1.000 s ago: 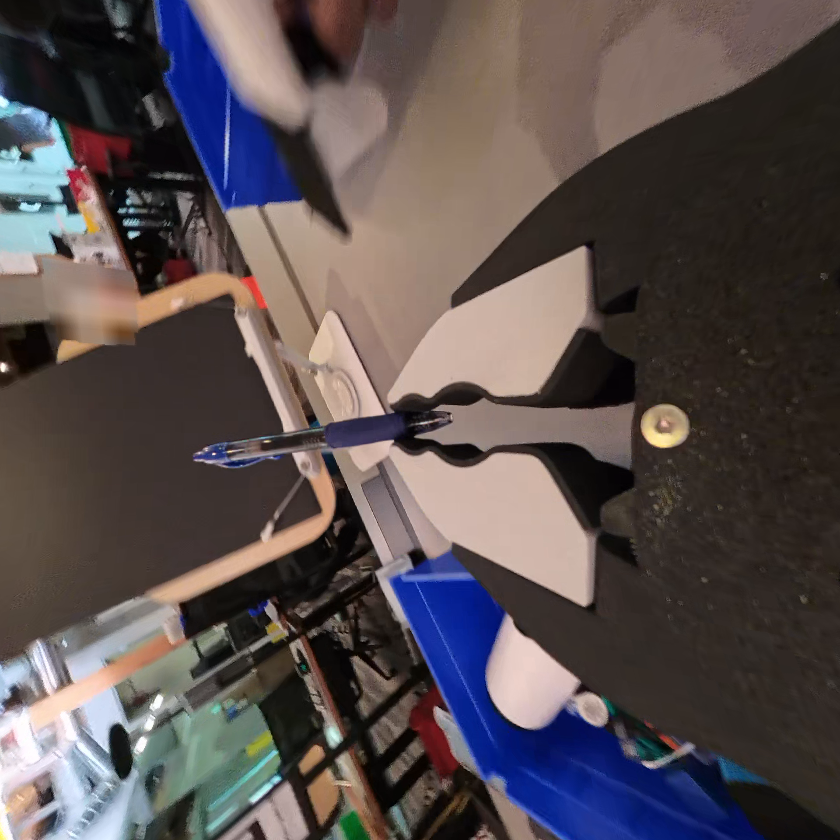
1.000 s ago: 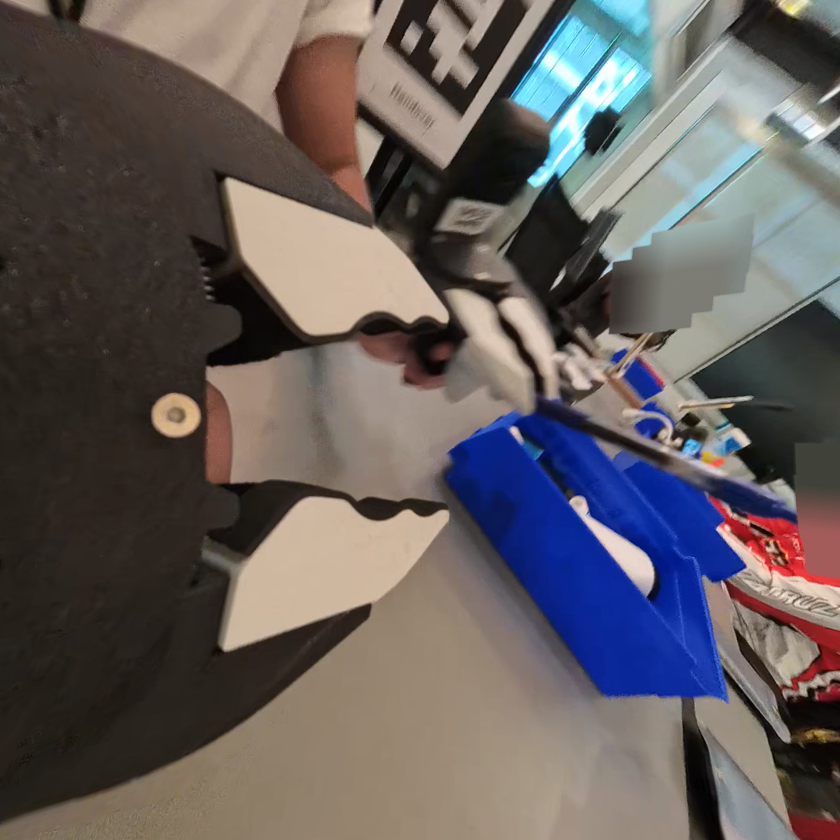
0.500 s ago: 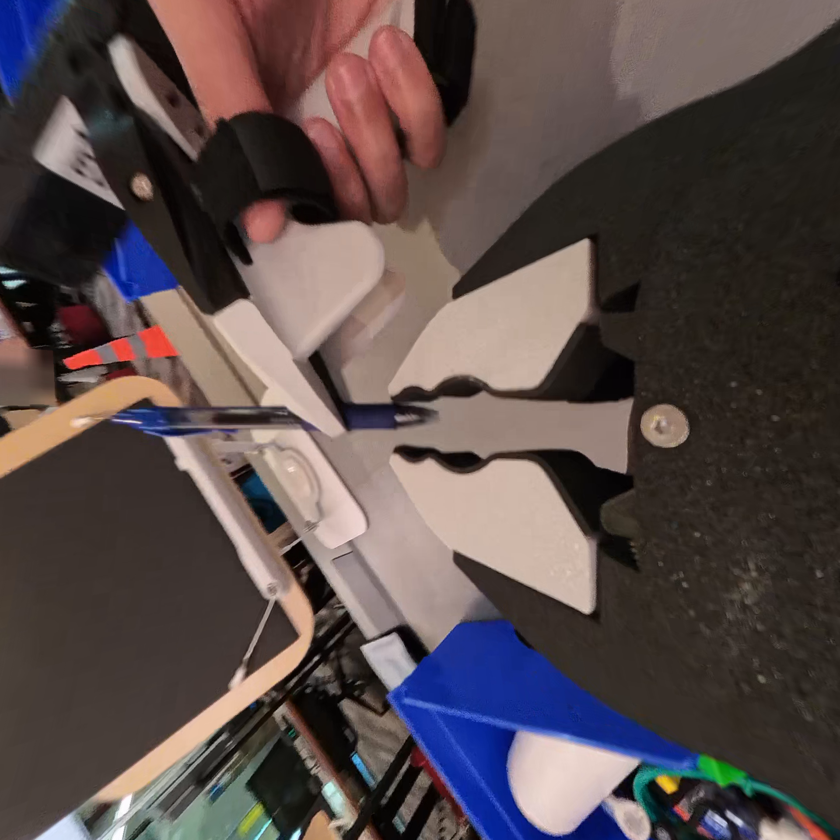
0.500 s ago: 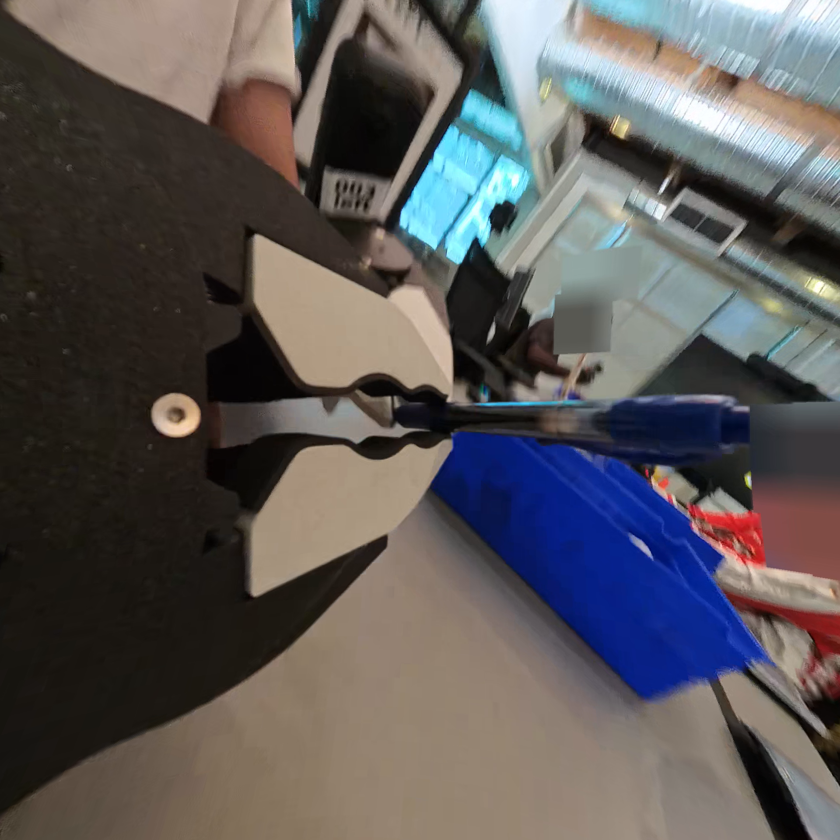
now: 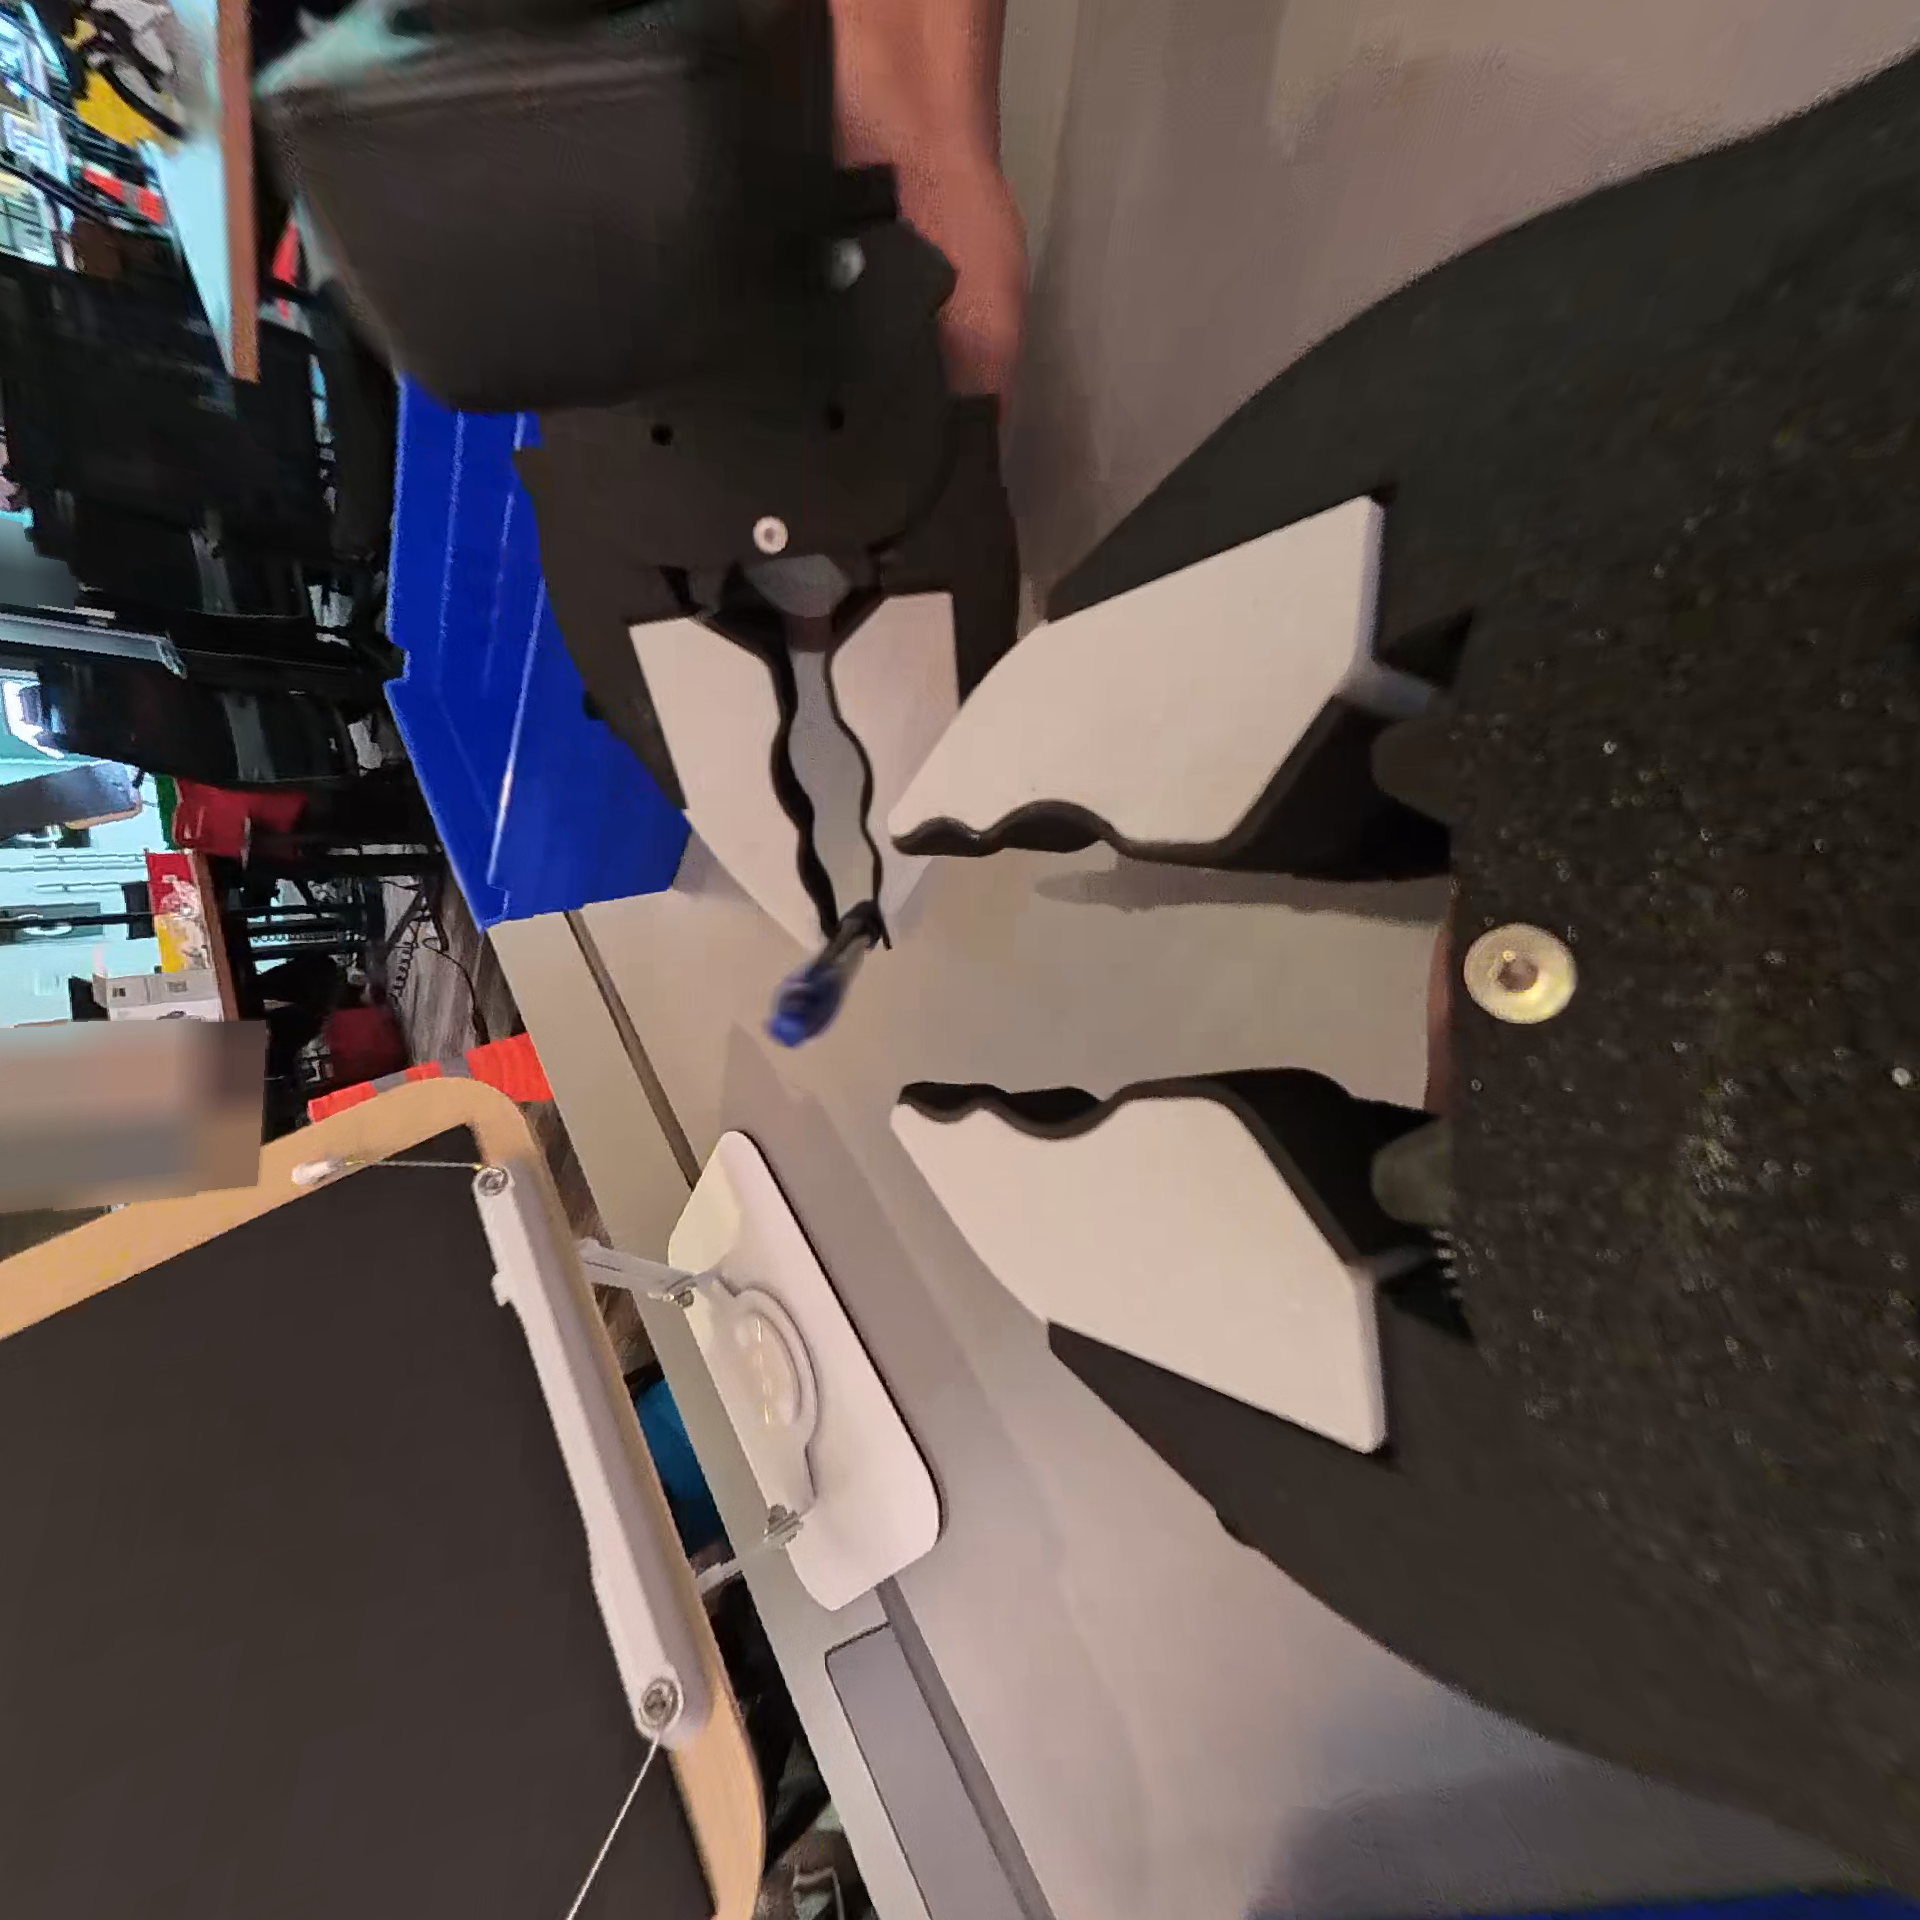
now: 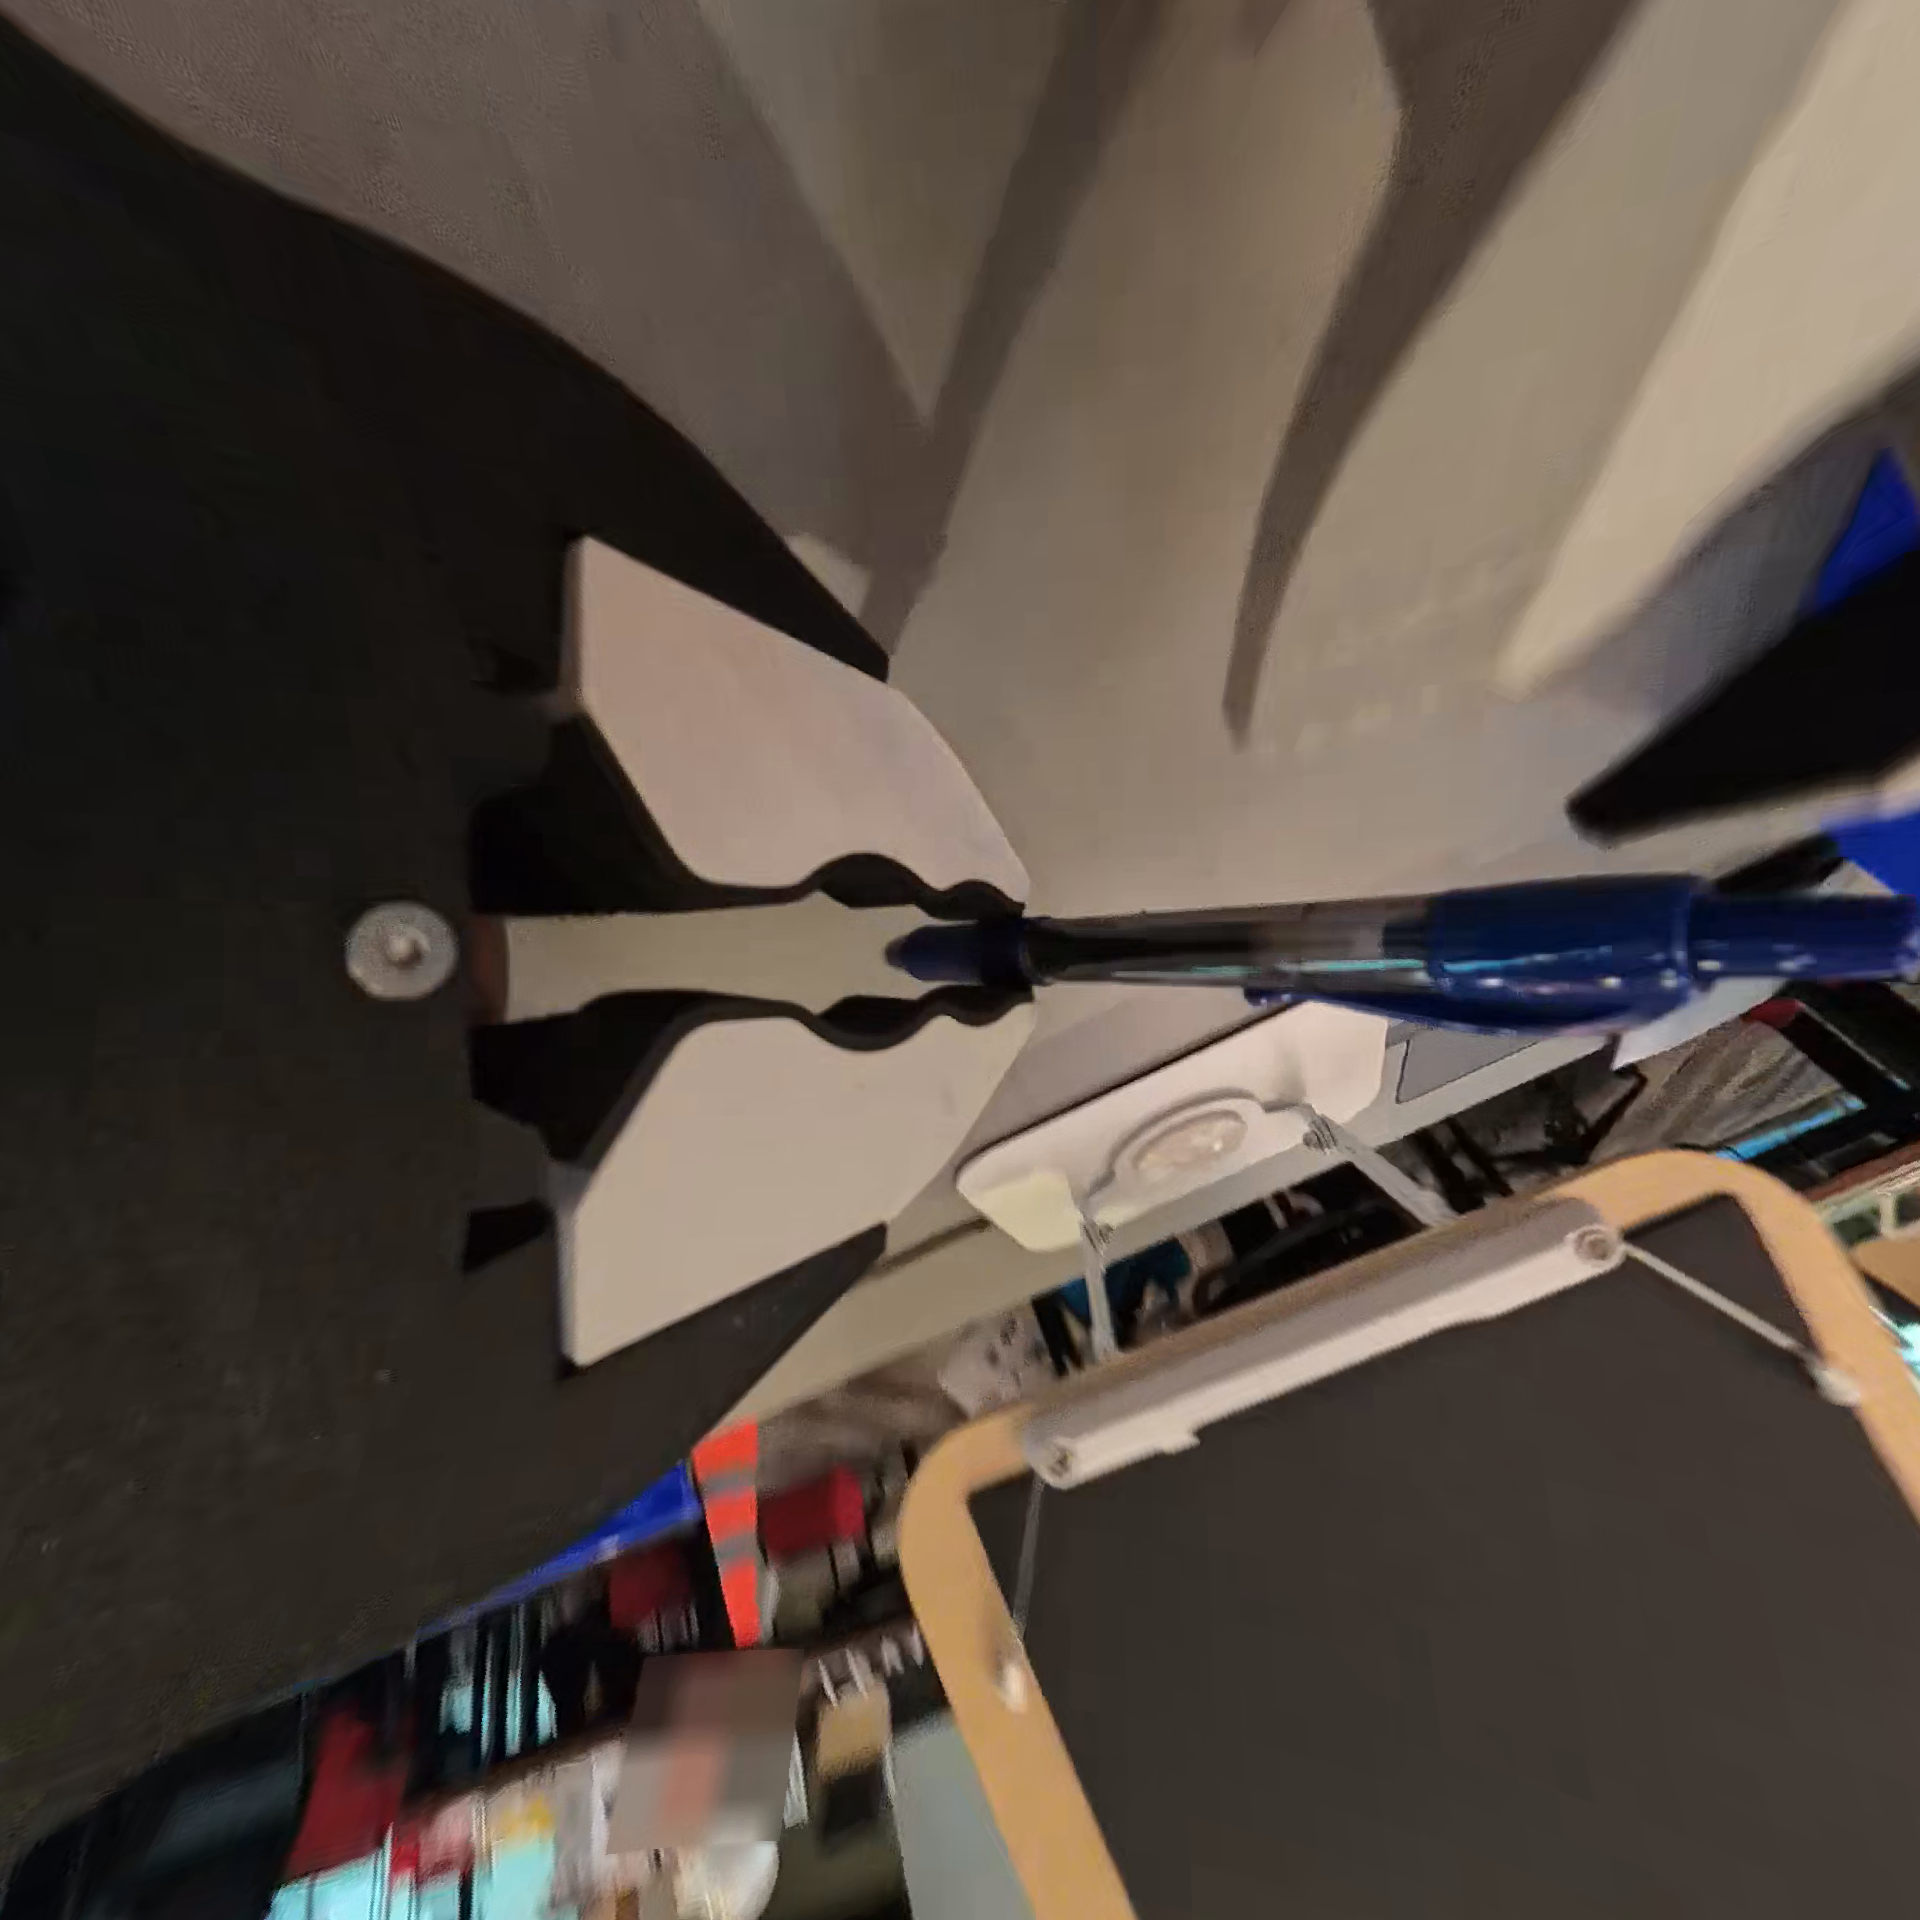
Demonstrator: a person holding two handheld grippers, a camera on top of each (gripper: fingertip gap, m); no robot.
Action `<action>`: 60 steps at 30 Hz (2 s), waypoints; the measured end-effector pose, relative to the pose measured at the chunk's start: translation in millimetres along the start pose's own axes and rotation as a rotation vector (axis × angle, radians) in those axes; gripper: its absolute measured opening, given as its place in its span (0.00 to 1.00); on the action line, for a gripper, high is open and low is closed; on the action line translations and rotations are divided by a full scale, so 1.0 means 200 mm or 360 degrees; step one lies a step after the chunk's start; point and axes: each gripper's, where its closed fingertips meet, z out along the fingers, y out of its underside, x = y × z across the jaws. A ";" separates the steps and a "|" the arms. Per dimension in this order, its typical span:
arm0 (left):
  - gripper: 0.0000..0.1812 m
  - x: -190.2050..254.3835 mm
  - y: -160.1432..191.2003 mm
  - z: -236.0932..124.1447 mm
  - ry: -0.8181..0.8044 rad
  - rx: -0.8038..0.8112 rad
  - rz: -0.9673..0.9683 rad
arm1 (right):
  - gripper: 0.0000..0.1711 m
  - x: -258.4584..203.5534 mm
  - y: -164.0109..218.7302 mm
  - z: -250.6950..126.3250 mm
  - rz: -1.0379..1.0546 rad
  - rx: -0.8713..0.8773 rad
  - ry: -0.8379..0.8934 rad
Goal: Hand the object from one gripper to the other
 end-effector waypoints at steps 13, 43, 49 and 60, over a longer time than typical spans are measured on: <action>0.16 -0.01 0.13 -0.03 0.0006 -0.0104 0.0084 | 0.07 -0.08 -0.11 -0.02 -0.0460 0.0098 0.0233; 0.07 0.02 0.00 -0.22 -0.0059 0.0267 0.0796 | 0.41 -0.10 -0.34 -0.25 0.2392 0.0867 -0.2033; 0.07 0.09 -0.02 -0.21 -0.0043 0.0341 0.0869 | 0.18 -0.04 -0.36 -0.30 0.2630 0.1065 -0.2266; 0.14 0.07 0.07 -0.17 0.0038 0.0142 0.0566 | 0.07 0.04 -0.24 -0.20 0.2807 0.1084 -0.1997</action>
